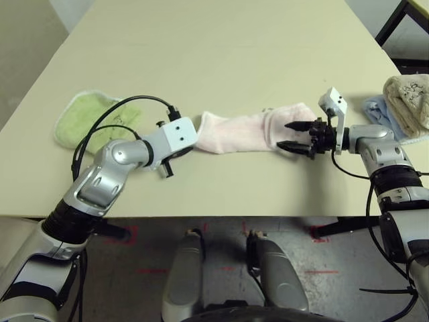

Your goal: Fold the towel and set it aside.

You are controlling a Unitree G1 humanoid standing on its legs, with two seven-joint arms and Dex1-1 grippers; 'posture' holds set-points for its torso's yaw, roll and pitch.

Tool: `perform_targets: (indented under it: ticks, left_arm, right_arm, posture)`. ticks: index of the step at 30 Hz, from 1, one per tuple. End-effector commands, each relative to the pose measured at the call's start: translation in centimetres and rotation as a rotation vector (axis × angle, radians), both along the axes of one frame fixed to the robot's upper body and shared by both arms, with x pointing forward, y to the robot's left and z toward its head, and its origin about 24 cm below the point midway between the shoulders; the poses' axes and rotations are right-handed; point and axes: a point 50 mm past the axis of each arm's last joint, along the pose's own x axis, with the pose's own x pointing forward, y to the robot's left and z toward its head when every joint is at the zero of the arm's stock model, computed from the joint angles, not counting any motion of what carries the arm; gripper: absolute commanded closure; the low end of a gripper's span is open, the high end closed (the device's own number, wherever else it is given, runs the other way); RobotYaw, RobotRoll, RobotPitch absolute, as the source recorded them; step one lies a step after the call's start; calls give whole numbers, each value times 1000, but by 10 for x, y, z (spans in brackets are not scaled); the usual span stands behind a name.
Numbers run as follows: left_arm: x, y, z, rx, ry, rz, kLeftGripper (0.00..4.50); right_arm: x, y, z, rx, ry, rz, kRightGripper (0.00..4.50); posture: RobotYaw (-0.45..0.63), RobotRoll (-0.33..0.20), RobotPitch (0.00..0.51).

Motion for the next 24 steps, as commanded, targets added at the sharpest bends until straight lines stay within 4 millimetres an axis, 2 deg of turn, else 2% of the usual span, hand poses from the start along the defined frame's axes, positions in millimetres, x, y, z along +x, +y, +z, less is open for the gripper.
perform_targets:
  ticks: [1, 3, 4, 10, 15, 20, 24]
  left_arm:
    - [-14, 2, 0, -85, 94, 59, 984]
    - [-16, 2, 0, -122, 115, 95, 222]
    - [-14, -2, 3, -207, 158, 162, 33]
    - [-7, -31, 5, -536, 395, 322, 33]
    - [2, -49, -2, -697, 477, 373, 33]
    - [3, -48, -13, -677, 523, 437, 33]
    - [2, -41, -16, -631, 525, 474, 33]
  right_arm:
    - [-1, -1, -7, -15, 29, -4, 0]
    - [-1, -1, -7, -13, 28, 0, 0]
    - [0, 0, -7, -13, 28, 3, 0]
    - [4, 3, 1, 1, 5, 22, 0]
    - [1, -6, 27, 33, -74, 92, 0]
    - [-4, -21, 49, 29, -122, 125, 0]
    - [-7, -27, 56, 22, -141, 121, 0]
  posture:
    - [155, 0, 177]
    - [155, 0, 177]
    - [167, 0, 178]
    - [175, 0, 176]
    - [165, 0, 177]
    - [134, 0, 179]
    - [124, 0, 178]
